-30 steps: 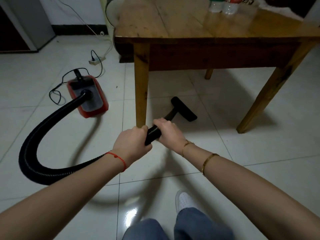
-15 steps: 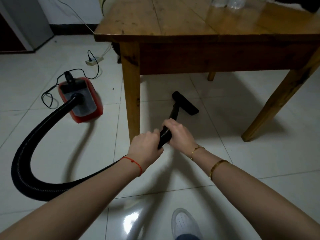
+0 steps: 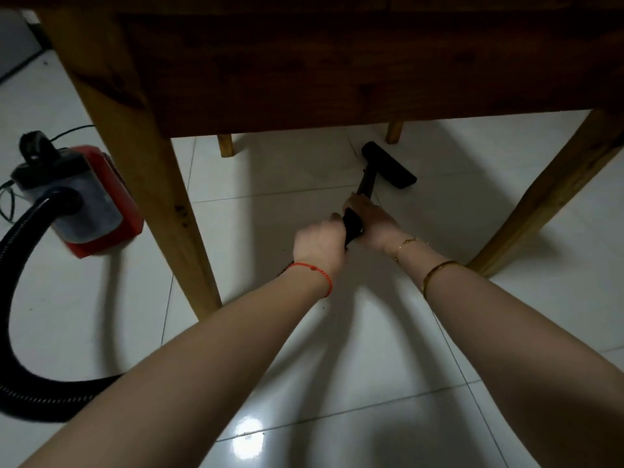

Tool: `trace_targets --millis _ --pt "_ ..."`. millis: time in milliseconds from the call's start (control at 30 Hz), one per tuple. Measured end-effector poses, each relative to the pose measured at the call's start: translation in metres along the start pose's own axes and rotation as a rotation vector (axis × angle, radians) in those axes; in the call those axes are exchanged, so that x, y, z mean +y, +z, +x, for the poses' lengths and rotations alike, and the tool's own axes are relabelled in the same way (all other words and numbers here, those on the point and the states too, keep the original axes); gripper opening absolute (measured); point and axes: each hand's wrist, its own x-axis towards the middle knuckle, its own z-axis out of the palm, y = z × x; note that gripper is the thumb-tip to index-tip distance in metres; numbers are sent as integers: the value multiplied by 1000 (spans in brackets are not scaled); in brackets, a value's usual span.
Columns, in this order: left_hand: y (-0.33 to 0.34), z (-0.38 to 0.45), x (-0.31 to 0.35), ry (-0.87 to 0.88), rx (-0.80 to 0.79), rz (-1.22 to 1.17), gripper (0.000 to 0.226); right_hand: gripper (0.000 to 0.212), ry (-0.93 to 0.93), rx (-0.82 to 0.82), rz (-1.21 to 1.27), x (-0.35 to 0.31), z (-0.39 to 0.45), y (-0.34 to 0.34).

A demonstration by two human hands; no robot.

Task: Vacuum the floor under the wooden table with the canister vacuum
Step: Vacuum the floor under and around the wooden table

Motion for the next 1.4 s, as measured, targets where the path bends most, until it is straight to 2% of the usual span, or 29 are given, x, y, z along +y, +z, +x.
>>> trace_targets --millis 200,433,633,700,833,1033,1400 --pt "5 18 2 -10 65 -2 24 20 -56 16 57 13 12 -4" --pt "-8 -2 -32 -58 76 6 29 18 -132 17 88 -29 15 5" --pt "-29 -50 -68 -100 54 -24 27 17 -179 -62 44 -90 -5 11" --pt "-35 -70 -76 -105 55 -34 26 24 -212 -56 50 -106 -17 15" --pt "-47 -114 -89 -93 62 -19 26 24 -273 -57 79 -133 -49 26" --pt "-66 -182 -112 -79 34 18 24 27 -336 -26 96 -182 -101 42" --pt "-113 -259 -157 -51 -8 203 22 30 -289 133 -48 -265 -164 55"
